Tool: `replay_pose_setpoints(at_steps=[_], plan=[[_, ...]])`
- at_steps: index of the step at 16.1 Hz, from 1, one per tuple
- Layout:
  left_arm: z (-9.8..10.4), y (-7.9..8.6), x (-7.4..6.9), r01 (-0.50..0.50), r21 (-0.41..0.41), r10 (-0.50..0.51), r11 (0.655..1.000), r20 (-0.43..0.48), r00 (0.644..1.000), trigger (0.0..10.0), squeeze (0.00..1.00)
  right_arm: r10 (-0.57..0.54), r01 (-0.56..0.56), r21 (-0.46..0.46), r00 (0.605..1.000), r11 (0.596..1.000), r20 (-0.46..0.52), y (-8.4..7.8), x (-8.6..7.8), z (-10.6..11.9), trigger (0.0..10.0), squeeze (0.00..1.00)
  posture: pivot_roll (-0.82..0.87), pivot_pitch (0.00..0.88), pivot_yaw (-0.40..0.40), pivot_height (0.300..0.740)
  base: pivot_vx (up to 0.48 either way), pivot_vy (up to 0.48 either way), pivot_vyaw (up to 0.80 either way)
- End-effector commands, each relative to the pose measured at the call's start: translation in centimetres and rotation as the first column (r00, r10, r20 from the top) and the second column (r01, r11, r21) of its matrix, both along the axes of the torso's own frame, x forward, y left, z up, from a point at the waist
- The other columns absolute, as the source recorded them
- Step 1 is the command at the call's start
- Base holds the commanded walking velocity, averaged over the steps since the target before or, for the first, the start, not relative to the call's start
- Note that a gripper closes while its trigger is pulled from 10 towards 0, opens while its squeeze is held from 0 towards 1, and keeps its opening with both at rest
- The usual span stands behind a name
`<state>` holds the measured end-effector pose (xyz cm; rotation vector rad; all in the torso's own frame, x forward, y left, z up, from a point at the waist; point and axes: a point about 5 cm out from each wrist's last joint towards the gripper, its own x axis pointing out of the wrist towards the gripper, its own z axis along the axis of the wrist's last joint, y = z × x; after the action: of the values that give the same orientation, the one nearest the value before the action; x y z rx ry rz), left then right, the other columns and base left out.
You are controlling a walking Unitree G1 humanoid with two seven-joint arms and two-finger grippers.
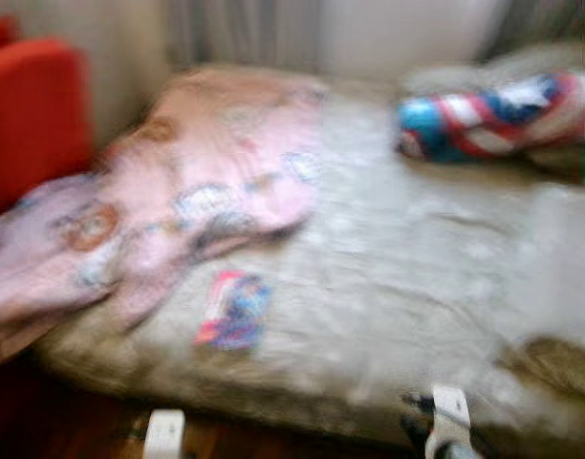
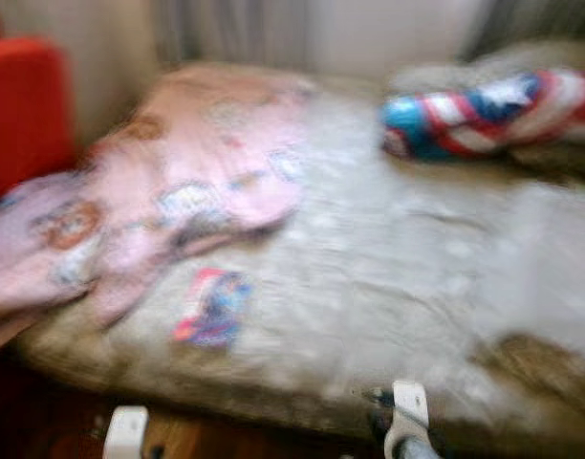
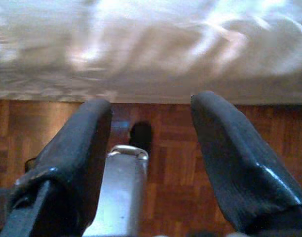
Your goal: Clean up the room
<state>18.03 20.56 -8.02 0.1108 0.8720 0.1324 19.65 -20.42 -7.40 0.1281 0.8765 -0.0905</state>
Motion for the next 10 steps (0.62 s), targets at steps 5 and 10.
replay_pose_setpoints(at_steps=[5,10], plan=[[-0.62,-0.58,-1.13,0.019,-0.015,-0.02,1.0,-0.033,0.999,10.0,0.0,-0.019,0.019,-0.002,1.0,1.0,-0.016,-0.44,-0.79,-0.32,10.0,0.0,0.03,0.131,-0.029,0.74,0.0,-0.308,-0.42],[-0.65,-0.29,-1.31,0.022,-0.013,-0.023,1.0,-0.038,0.999,10.0,0.0,-0.01,0.01,-0.006,1.0,1.0,-0.014,-0.41,-0.8,-0.32,10.0,0.0,0.03,0.124,-0.025,0.74,0.0,-0.307,0.0]])
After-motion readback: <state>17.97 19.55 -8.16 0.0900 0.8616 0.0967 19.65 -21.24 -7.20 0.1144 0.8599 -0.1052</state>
